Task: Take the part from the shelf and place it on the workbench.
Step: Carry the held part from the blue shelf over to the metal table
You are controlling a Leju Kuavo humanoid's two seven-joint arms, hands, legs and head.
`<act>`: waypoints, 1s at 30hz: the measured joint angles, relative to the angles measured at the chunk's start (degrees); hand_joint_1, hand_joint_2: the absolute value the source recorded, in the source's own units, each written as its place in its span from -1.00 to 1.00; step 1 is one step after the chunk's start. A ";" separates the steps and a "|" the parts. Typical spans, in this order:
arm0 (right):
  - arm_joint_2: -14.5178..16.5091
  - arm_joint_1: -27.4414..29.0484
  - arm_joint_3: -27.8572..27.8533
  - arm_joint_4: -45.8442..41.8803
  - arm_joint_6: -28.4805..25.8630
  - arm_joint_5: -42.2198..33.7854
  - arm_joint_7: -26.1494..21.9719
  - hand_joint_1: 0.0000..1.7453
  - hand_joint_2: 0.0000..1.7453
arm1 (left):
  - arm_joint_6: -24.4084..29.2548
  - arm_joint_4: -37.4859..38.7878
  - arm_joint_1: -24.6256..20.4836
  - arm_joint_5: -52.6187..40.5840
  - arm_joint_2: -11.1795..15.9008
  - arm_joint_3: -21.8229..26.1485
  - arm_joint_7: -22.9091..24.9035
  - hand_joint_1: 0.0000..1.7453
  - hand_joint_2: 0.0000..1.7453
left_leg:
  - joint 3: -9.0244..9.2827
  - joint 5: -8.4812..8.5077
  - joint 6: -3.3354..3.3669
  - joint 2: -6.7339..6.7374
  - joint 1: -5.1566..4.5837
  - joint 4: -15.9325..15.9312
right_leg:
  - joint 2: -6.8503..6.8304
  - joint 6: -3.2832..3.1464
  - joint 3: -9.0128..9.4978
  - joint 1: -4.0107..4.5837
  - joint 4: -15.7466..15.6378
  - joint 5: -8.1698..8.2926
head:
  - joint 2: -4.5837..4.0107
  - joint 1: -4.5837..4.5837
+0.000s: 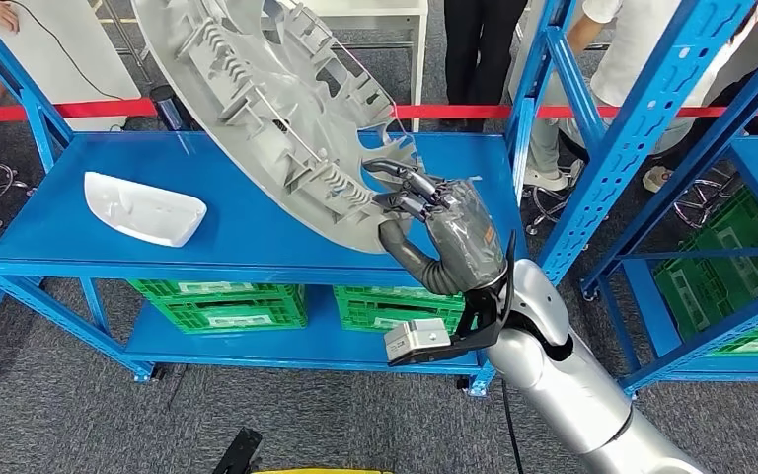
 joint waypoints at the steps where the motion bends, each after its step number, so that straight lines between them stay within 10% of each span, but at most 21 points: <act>1: 0.04 -0.05 0.03 0.01 0.00 -0.02 0.00 1.00 1.00 | -0.03 0.01 0.03 0.04 0.07 0.00 0.00 -1.00 1.00 | -0.45 -0.96 -0.33 0.05 0.11 0.76 | -0.07 -0.55 -0.36 -0.09 0.02 0.35 | 0.01 -0.05; 6: 0.18 -0.19 0.28 0.05 0.00 -0.10 0.00 1.00 1.00 | -0.14 0.01 0.04 0.27 0.17 0.02 0.00 -1.00 1.00 | -4.49 -11.28 -1.27 0.52 0.33 15.68 | -0.31 -1.92 -3.09 0.25 0.02 2.60 | 0.01 -0.21; 8: 0.17 -0.17 0.43 0.08 0.00 -0.10 0.00 1.00 1.00 | -0.16 0.00 0.03 0.34 0.19 0.02 0.00 -1.00 1.00 | -2.22 -10.18 -0.85 0.53 0.23 15.15 | -0.29 -1.93 -4.28 0.59 0.04 3.57 | 0.01 -0.21; 11: 0.24 -0.23 0.49 0.08 0.00 -0.10 0.01 1.00 1.00 | -0.18 -0.04 -0.19 0.34 0.47 0.04 -0.02 -1.00 1.00 | 6.32 -8.27 1.01 0.58 -0.45 3.88 | -0.29 -1.59 -5.31 0.83 -0.03 4.88 | 0.01 -0.14; 13: 0.36 -0.32 0.58 0.09 0.00 -0.10 0.04 1.00 1.00 | -0.19 -0.07 -0.34 0.34 0.69 0.07 -0.07 -1.00 1.00 | 8.70 -8.70 1.86 0.62 -1.08 0.02 | -0.48 -0.86 -5.44 0.53 -0.23 5.68 | 0.01 -0.20; 16: 0.38 -0.46 0.69 0.10 0.00 -0.10 0.05 1.00 1.00 | -0.19 -0.07 -0.43 0.34 0.74 0.11 -0.09 -1.00 1.00 | 8.46 -6.40 2.69 0.76 -1.18 -1.84 | -0.61 -0.10 -5.96 0.53 -0.57 6.22 | 0.02 -0.32; 20: 0.08 -0.71 0.76 0.14 0.00 -0.10 0.02 1.00 1.00 | -0.30 -0.08 -0.73 0.34 0.40 0.18 -0.09 -1.00 1.00 | 5.97 -2.78 3.03 1.04 -0.84 -3.33 | -0.55 -0.88 -9.50 0.61 9.83 -1.87 | 0.02 -0.14; 22: -0.05 -0.68 0.82 0.16 0.00 -0.10 0.02 1.00 1.00 | -0.33 -0.08 -0.72 0.34 0.24 0.18 -0.09 -1.00 1.00 | 3.99 -1.63 2.76 1.05 -0.80 -2.86 | -0.56 -0.01 -9.59 0.40 14.52 -2.95 | 0.02 -0.15; 25: -0.23 -0.81 0.84 0.19 0.00 -0.10 0.03 1.00 1.00 | -0.33 -0.08 -0.74 0.34 0.18 0.20 -0.09 -1.00 1.00 | 0.80 -0.34 2.05 0.97 -0.62 -1.25 | -0.62 1.64 -2.73 0.06 7.71 -0.80 | 0.02 -0.14; 27: -0.20 -0.90 0.82 0.18 0.00 -0.10 0.04 1.00 1.00 | -0.31 -0.07 -0.75 0.34 0.21 0.20 -0.09 -1.00 1.00 | -0.67 0.27 1.43 0.93 -0.66 -0.07 | -0.46 1.14 1.51 0.21 1.53 -1.71 | 0.01 -0.26; 30: -0.14 -0.94 0.87 0.20 0.00 -0.09 0.07 1.00 1.00 | -0.23 -0.05 -0.54 0.34 0.29 0.20 -0.11 -1.00 1.00 | -1.57 1.32 0.49 0.77 -0.47 0.28 | -0.32 -0.40 1.40 0.45 0.08 -1.68 | 0.01 -0.39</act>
